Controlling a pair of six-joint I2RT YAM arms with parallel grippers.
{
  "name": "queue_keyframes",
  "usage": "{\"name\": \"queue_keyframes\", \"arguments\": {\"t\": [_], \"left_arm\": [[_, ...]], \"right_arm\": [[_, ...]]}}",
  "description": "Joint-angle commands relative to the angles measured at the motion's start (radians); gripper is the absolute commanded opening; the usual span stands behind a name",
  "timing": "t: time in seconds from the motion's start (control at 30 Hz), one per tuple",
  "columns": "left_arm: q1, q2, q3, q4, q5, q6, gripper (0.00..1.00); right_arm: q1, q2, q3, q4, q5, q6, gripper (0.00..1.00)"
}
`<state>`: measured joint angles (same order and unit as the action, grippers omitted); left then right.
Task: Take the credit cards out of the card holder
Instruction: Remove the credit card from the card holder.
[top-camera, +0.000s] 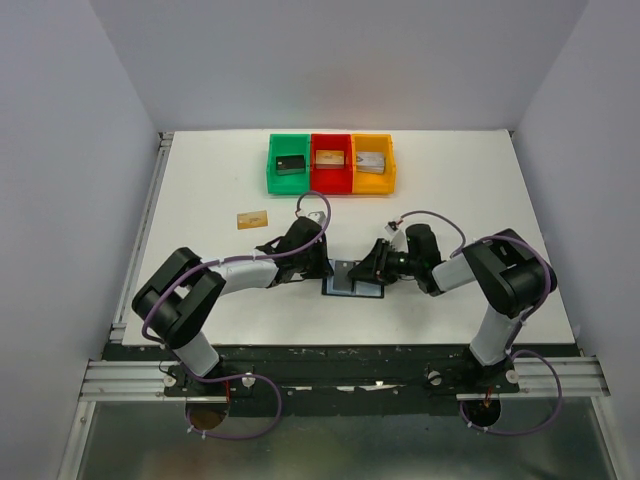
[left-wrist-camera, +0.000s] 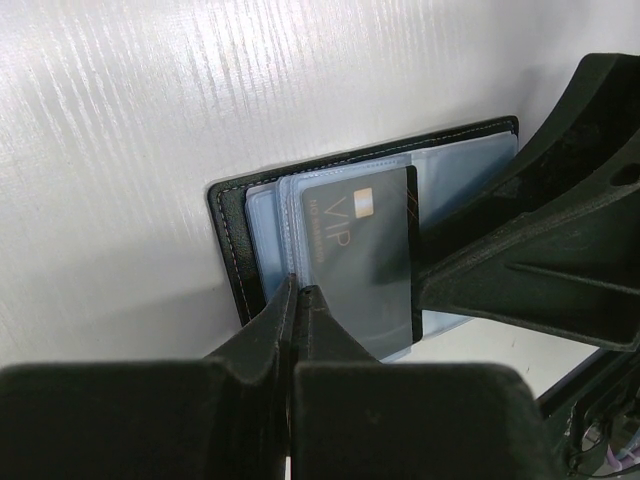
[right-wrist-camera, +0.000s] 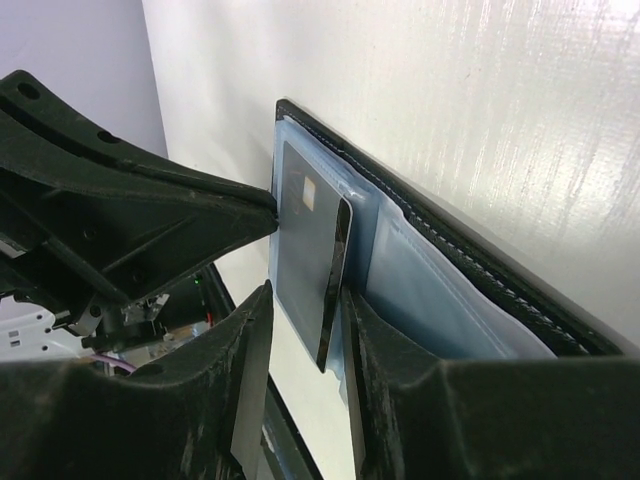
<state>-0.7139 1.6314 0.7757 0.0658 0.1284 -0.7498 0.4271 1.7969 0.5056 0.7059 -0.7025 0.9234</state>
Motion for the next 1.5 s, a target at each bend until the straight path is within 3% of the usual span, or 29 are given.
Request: {"name": "queue_keyframes", "arguments": {"t": [0.0, 0.17, 0.33, 0.87, 1.47], "left_arm": [[-0.012, 0.041, -0.021, 0.003, 0.046, -0.011, 0.0], [-0.012, 0.041, -0.026, 0.005, 0.05, -0.011, 0.0], [-0.012, 0.035, -0.03, 0.012, 0.051, -0.008, 0.0], [-0.018, 0.027, -0.038, 0.083, 0.111, 0.007, 0.0], [-0.013, 0.021, -0.03, 0.025, 0.051, 0.004, 0.0]], "right_arm": [[0.012, 0.024, -0.036, 0.104, 0.005, 0.041, 0.4], [0.012, 0.077, -0.071, 0.375, -0.032, 0.164, 0.36], [0.012, 0.113, -0.072, 0.477, -0.058, 0.21, 0.35], [0.012, 0.078, -0.042, 0.405, -0.028, 0.218, 0.38], [0.01, 0.019, -0.038, 0.273, -0.02, 0.163, 0.08]]}}
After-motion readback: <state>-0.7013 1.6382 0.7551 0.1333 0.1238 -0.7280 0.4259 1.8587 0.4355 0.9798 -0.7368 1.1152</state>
